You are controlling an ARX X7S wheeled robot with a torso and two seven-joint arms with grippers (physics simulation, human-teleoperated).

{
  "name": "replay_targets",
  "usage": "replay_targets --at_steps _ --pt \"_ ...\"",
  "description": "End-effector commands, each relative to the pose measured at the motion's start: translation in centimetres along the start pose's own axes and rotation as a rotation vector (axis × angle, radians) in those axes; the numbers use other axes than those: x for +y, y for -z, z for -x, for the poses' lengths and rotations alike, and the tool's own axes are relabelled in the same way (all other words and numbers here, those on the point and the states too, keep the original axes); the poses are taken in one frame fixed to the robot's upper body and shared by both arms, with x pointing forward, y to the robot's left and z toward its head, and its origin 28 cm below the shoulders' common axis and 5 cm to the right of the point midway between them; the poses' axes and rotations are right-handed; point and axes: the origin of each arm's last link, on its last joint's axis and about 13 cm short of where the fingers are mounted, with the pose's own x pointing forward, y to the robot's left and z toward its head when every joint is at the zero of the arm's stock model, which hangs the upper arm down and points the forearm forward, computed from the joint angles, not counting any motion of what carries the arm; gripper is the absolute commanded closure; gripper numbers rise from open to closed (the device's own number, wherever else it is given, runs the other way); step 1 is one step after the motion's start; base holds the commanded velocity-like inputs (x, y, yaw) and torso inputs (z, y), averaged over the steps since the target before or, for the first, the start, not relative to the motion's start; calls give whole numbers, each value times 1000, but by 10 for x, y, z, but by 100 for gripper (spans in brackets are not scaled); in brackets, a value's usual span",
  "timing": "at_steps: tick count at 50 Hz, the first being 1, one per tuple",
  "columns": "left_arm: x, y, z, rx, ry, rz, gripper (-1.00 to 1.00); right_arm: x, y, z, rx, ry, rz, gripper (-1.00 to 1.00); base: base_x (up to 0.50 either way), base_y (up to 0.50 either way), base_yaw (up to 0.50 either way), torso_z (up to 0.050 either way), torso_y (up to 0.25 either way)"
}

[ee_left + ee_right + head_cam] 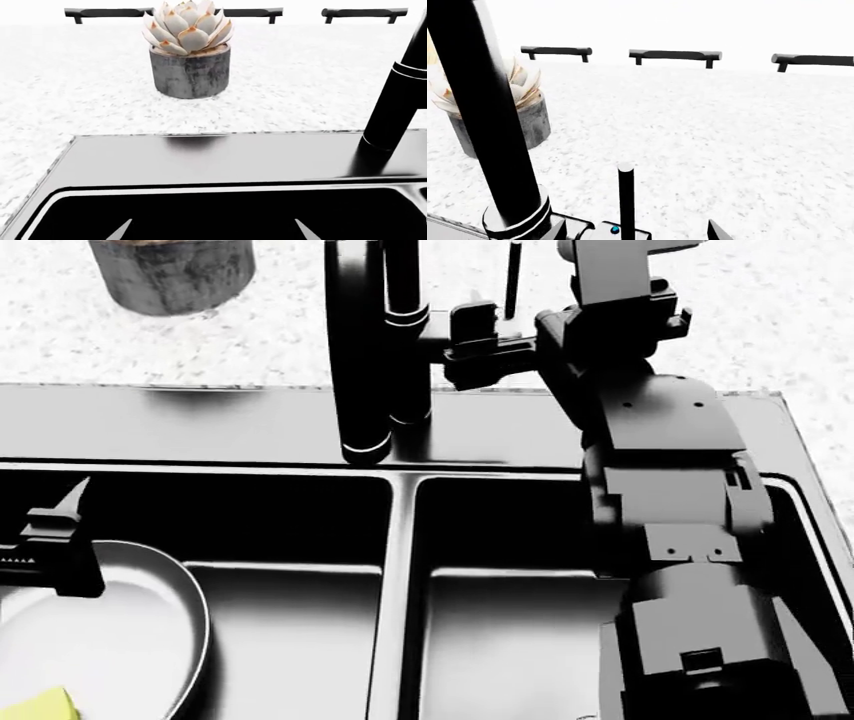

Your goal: Pick the pan and sponge and place them into the sink. Then turn on the water.

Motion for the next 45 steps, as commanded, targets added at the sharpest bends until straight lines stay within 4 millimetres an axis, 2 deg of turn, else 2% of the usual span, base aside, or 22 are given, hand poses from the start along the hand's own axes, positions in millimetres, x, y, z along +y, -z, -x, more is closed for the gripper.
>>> replay_targets --at_steps 1,9,19,33,45 --pt "3 -14 2 -33 2 -10 -100 2 -7 -2 -17 -3 -3 -100 0 0 0 11 -176" --pt "-4 -19 -1 -48 8 -5 -100 1 -19 -3 -61 20 -13 -100 0 0 0 11 -99" --pt "-1 -22 -1 -50 6 -2 -100 0 -35 -3 -90 18 -1 -100 0 0 0 11 -51" --pt "-2 -18 -2 -35 7 -4 -100 -3 -36 -2 -81 54 -9 -100 0 0 0 9 -26" --pt "7 -16 -1 -28 -2 5 -100 -8 -36 0 -81 85 -17 -100 0 0 0 2 0"
